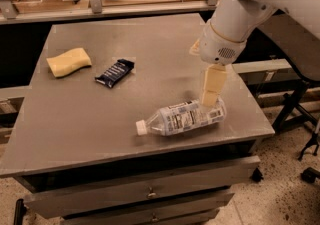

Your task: Knock blue plastic bottle over

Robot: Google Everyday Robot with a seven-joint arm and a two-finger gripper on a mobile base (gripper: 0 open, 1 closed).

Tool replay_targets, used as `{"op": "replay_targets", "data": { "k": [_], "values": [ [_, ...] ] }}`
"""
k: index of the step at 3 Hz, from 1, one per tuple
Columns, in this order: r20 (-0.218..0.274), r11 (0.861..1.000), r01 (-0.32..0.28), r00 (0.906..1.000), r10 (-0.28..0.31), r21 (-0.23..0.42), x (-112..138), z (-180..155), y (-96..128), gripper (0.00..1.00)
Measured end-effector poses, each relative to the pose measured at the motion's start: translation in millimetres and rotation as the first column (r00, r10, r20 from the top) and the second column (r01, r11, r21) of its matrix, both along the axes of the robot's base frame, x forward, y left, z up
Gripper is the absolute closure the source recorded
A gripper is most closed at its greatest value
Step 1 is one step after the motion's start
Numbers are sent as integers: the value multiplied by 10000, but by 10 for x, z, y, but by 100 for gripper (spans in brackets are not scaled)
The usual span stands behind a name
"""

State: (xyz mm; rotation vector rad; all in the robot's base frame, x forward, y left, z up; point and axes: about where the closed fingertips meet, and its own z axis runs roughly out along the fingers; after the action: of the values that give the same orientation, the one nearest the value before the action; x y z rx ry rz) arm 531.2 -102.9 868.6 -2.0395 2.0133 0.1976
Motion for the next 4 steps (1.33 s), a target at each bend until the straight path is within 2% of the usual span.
{"op": "replay_targets", "data": {
  "k": [1,2,3,4],
  "values": [
    [34,9981,155,9999,-153,-594,8,45,53,0],
    [91,9968,176,9998,-169,-779,39,123,120,0],
    [194,9987,120,9998,-110,-497,66,191,127,0],
    [398,9976,-151,9991,124,677,114,219,39,0]
  ]
}}
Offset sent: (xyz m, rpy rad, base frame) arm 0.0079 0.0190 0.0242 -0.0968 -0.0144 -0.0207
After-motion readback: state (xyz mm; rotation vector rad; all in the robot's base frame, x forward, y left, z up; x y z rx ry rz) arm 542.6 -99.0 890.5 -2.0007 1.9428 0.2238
